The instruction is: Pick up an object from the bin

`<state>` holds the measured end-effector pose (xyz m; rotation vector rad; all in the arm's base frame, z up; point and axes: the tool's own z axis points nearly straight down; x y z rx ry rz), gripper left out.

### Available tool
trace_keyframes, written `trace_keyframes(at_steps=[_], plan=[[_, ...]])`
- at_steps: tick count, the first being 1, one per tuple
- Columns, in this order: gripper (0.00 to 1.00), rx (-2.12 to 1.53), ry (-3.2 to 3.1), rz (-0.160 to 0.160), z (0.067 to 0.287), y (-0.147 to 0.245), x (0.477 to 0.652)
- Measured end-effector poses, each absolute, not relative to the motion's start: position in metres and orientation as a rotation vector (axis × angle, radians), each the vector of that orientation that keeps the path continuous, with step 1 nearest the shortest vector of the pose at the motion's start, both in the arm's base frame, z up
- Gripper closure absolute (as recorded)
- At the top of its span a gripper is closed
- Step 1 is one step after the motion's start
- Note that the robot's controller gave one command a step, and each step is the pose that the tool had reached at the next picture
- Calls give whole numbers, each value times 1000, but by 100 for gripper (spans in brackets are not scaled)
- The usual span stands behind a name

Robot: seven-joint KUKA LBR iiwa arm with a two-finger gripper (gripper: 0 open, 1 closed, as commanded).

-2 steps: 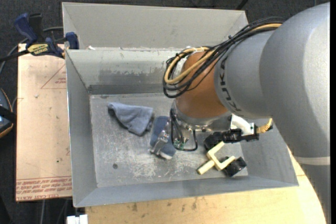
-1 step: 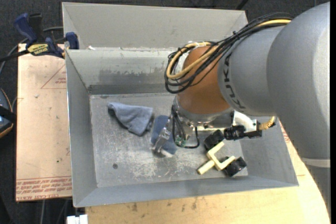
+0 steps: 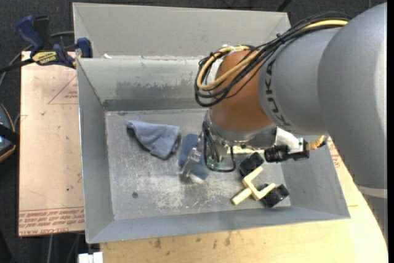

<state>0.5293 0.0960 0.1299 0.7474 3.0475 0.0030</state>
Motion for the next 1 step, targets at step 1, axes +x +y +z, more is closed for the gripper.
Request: trace_keyframes(at_steps=[1], plan=[[100,748,3052,0,142,96,528]])
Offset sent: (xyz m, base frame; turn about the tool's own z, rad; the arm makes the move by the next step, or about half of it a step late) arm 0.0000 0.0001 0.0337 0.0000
